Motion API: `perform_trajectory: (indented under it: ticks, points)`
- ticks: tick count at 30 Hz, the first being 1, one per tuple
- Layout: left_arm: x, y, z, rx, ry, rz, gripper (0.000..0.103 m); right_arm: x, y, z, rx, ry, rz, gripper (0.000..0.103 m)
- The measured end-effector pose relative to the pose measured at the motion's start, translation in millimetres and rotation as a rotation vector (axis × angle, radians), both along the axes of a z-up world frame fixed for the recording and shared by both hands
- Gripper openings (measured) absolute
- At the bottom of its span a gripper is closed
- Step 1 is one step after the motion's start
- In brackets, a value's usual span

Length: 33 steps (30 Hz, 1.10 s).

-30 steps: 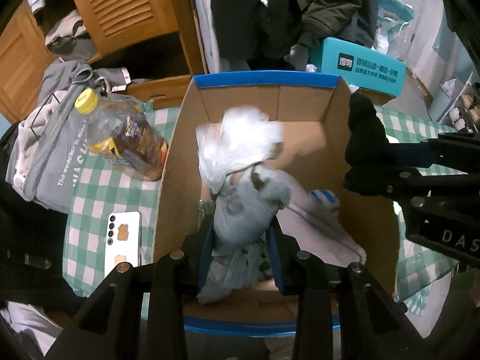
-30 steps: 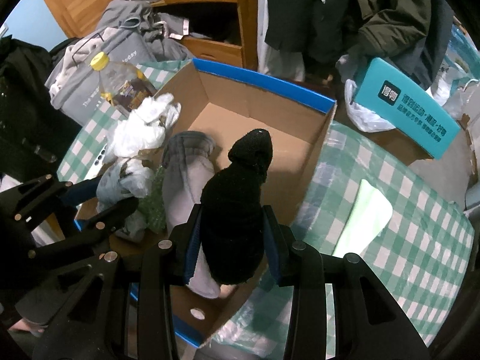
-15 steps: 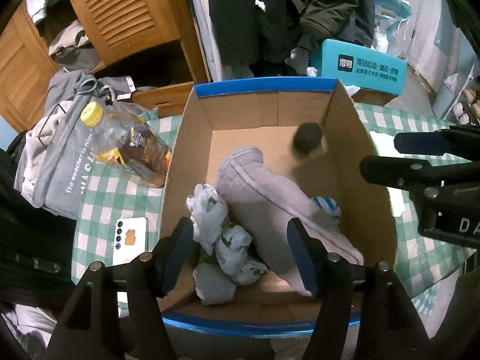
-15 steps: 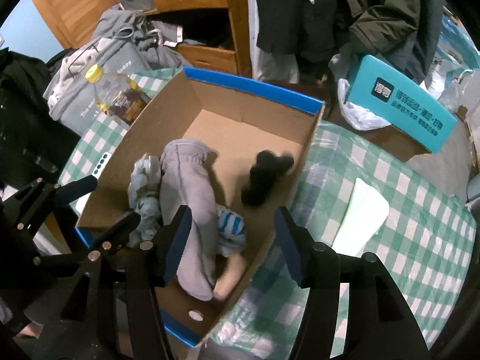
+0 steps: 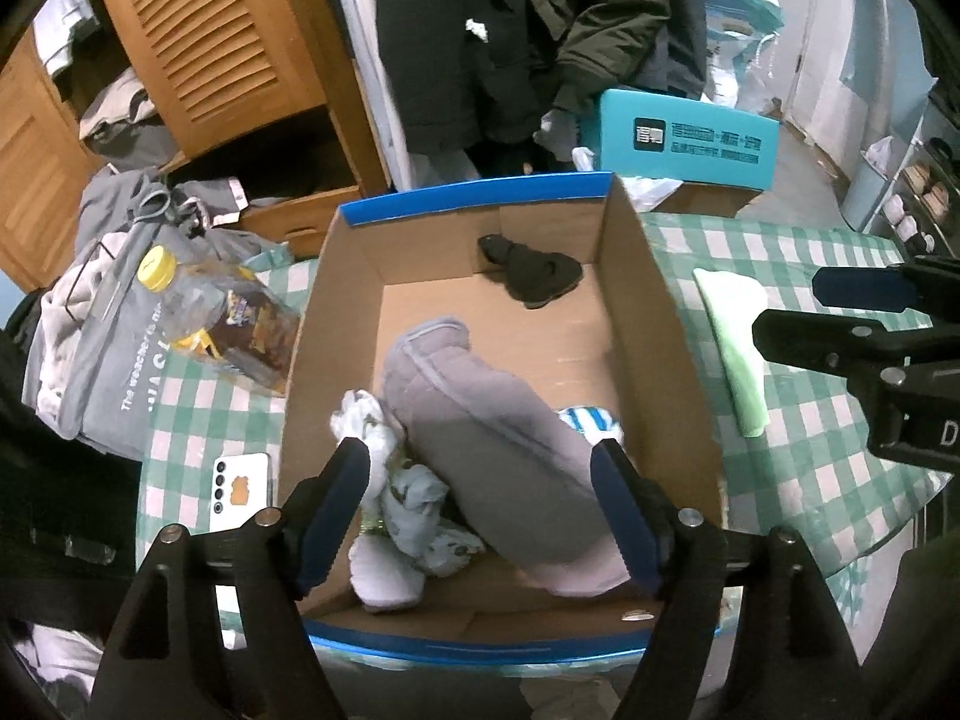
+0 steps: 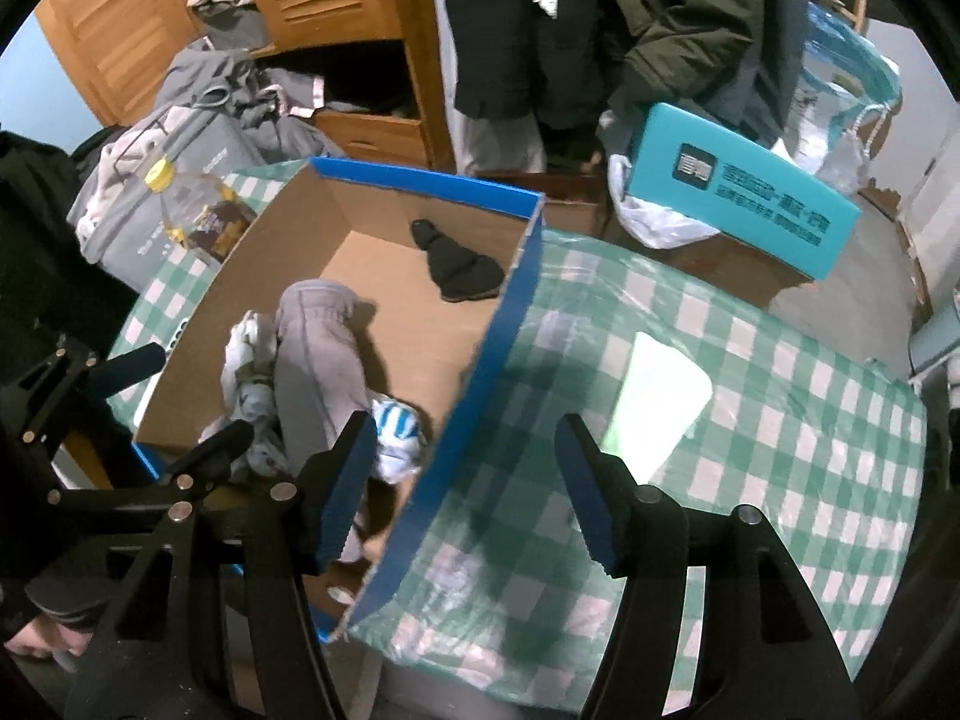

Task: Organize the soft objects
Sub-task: 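Withdraw both open tools from the box toward the light green cloth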

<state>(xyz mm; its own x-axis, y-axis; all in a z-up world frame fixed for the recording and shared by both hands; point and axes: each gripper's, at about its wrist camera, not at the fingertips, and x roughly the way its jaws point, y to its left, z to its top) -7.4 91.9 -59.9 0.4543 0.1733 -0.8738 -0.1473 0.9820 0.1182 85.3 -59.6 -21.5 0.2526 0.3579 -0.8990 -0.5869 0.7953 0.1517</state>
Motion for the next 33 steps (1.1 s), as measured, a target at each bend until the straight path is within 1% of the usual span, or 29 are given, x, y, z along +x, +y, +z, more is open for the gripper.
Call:
perform_trajectory:
  ticks: [11,13,16,24,33]
  points:
    - [6,-28,3,0.004,0.006,-0.041,0.078,2,-39,2,0.004,-0.013,-0.053,0.064]
    - [8,-35,3,0.006,0.008,-0.048,0.081,3,-49,2,0.003,-0.014,-0.069,0.067]
    - [11,-47,2,0.012,0.012,-0.065,0.081,6,-65,2,0.001,-0.019,-0.096,0.07]
    - [18,-79,-2,0.033,0.031,-0.113,0.081,12,-105,-1,-0.002,-0.018,-0.167,0.071]
    - [27,-112,-6,0.051,0.05,-0.152,0.084,15,-146,-11,-0.009,-0.01,-0.231,0.071]
